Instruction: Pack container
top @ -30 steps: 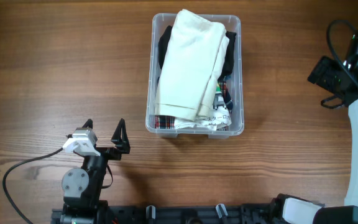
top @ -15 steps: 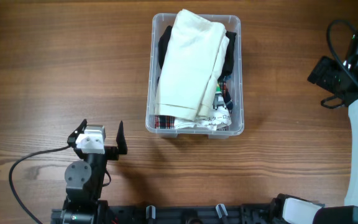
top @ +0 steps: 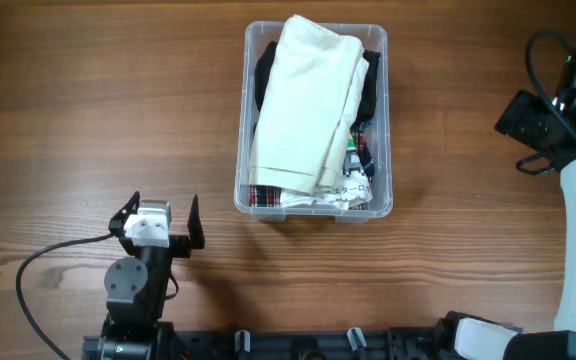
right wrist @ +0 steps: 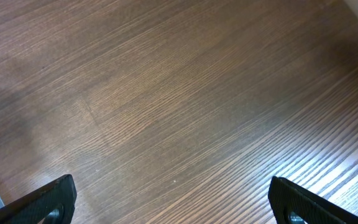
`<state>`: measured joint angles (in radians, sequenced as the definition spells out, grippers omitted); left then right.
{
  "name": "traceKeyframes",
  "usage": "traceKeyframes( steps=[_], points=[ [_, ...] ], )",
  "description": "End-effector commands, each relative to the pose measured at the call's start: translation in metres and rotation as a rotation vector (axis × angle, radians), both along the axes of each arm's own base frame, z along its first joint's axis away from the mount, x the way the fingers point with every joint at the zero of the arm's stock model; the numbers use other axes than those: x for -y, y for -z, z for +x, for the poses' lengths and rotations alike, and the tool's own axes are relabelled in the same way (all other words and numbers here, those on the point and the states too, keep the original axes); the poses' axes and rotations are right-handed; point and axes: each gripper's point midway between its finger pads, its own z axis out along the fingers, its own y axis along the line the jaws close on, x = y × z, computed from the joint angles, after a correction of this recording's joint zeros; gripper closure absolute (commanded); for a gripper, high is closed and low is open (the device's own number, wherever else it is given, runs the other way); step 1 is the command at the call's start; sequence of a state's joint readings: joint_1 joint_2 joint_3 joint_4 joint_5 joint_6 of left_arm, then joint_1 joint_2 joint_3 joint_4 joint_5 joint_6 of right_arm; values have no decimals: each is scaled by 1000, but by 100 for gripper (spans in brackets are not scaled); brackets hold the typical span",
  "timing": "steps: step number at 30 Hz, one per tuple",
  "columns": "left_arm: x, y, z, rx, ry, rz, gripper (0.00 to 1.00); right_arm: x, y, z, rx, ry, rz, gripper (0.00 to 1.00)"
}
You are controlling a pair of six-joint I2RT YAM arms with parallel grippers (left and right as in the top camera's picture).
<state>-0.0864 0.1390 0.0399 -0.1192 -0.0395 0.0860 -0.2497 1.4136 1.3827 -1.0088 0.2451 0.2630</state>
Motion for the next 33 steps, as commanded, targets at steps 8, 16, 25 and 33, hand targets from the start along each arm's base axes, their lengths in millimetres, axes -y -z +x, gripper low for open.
traceKeyframes(
  steps=[8, 16, 25, 33],
  points=[
    [-4, 5, 0, -10, -13, 21, 0, -40, -128, -57, 412, -87, -97, 0],
    [-4, 5, 0, -10, -13, 21, 0, -83, -214, -170, 851, -230, -112, 0],
    [-4, 5, 0, -10, -13, 21, 0, -83, -218, -237, 980, -223, -127, 0],
    [-4, 5, 0, -10, -13, 21, 0, -81, -223, -244, 1193, -190, -125, 0]
  ],
)
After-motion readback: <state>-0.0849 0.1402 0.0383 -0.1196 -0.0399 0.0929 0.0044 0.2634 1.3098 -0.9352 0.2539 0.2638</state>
